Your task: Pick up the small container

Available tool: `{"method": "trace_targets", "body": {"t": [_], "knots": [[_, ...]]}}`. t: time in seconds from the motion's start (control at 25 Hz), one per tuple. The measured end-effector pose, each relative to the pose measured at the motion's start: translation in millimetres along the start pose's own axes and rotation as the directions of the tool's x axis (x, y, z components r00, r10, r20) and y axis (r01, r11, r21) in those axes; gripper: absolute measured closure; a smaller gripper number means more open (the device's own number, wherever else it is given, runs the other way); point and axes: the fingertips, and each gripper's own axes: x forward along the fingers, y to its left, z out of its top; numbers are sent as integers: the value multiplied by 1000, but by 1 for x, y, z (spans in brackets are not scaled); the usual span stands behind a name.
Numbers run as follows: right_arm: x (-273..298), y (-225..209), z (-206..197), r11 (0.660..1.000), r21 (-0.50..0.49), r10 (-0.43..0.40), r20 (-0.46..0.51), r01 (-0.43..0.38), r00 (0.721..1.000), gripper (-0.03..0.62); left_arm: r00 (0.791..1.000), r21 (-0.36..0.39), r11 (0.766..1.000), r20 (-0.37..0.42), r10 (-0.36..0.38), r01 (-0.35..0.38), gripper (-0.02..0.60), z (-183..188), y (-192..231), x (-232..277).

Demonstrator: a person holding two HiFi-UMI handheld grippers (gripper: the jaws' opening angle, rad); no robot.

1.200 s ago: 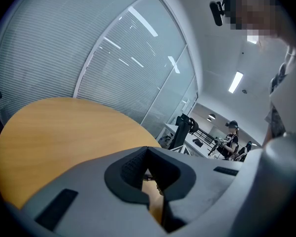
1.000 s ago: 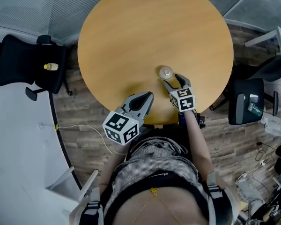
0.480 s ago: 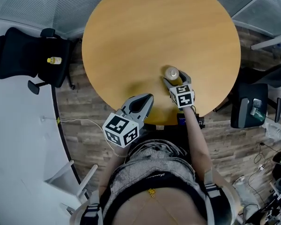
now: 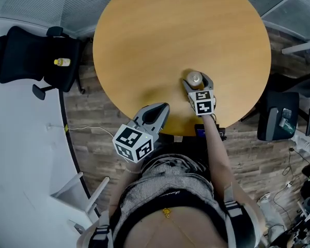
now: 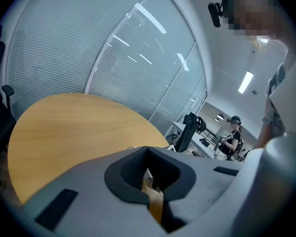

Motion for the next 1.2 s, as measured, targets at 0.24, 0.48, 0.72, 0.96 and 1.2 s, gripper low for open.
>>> {"method": "trace_targets", "body": {"t": [0.24,0.48,0.72,0.96,1.2], "knots": [[-2,0,2,1000,-2,-17,28,17,999,258,1000,5,1000,5,-2,2,578,0,0,-4],[1,2,2,1000,-29,0,21,1,1000,258,1000,8,1000,21,-2,2,577,0,1,-9],[2,3,0,996,-74,46,17,-45,999,257,1000,3,1000,29,-1,0,578,-4,0,-15],[0,2,0,993,-89,72,9,-71,997,256,1000,4,1000,28,-7,7,578,-6,-6,-13],[-2,5,-1,978,-150,147,8,-144,989,257,999,14,1000,32,-15,15,578,-4,-8,-12]]}}
